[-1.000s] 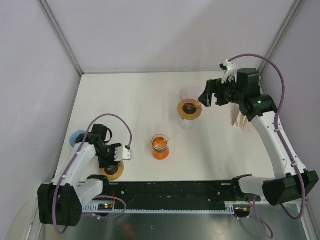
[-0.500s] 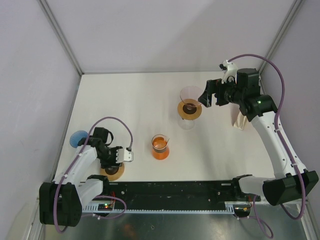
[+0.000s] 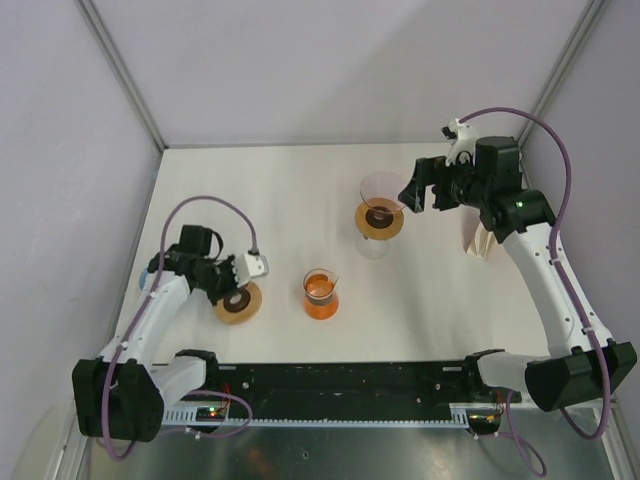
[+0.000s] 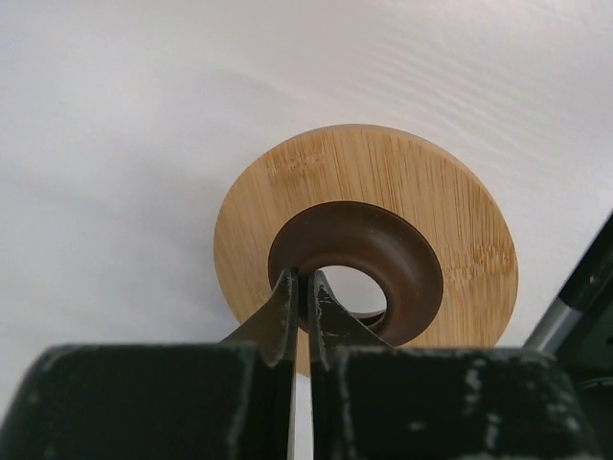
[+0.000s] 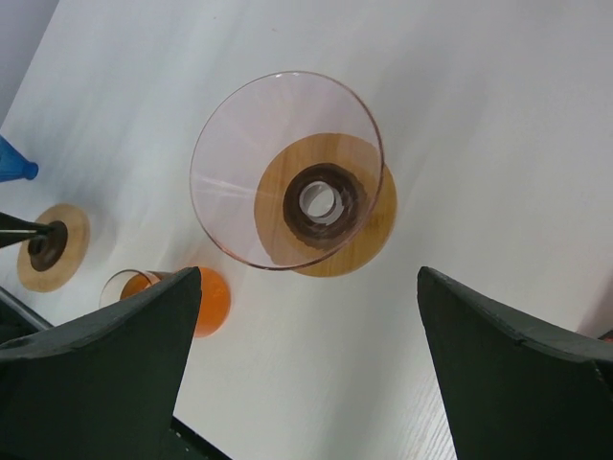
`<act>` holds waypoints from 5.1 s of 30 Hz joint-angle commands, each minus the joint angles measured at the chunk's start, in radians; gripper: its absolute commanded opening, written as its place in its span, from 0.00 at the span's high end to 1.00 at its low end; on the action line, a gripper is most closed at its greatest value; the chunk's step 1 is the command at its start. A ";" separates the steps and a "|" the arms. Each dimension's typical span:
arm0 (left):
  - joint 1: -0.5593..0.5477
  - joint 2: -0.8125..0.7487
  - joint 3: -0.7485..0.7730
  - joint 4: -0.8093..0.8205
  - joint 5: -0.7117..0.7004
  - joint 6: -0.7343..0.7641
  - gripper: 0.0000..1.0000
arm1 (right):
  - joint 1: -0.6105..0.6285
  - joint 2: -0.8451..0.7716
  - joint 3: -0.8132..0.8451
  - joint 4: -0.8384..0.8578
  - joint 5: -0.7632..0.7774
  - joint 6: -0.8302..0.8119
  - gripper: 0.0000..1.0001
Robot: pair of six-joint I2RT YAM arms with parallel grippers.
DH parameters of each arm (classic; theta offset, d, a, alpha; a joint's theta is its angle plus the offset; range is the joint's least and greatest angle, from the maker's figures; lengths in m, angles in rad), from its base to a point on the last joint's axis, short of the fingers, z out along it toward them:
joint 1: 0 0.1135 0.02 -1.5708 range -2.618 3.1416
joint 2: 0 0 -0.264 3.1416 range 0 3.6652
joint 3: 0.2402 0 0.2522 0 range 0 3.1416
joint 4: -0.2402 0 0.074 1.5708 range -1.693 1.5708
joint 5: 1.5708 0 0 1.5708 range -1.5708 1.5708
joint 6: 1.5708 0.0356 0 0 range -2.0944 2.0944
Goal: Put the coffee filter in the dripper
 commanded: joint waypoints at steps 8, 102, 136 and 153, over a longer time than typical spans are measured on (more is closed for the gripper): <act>-0.276 0.053 0.390 0.012 -0.125 -0.406 1.00 | -0.063 -0.039 -0.002 0.094 -0.039 0.060 0.01; -0.248 0.128 0.567 0.046 -0.281 -0.507 0.34 | -0.056 -0.073 -0.013 0.060 -0.065 0.022 0.01; 0.755 0.304 0.211 0.392 -0.153 -0.434 0.38 | -0.056 -0.068 -0.013 0.073 -0.050 0.040 0.01; 0.776 0.304 0.178 0.371 -0.021 -0.460 1.00 | -0.054 -0.078 -0.013 0.084 -0.055 0.056 0.01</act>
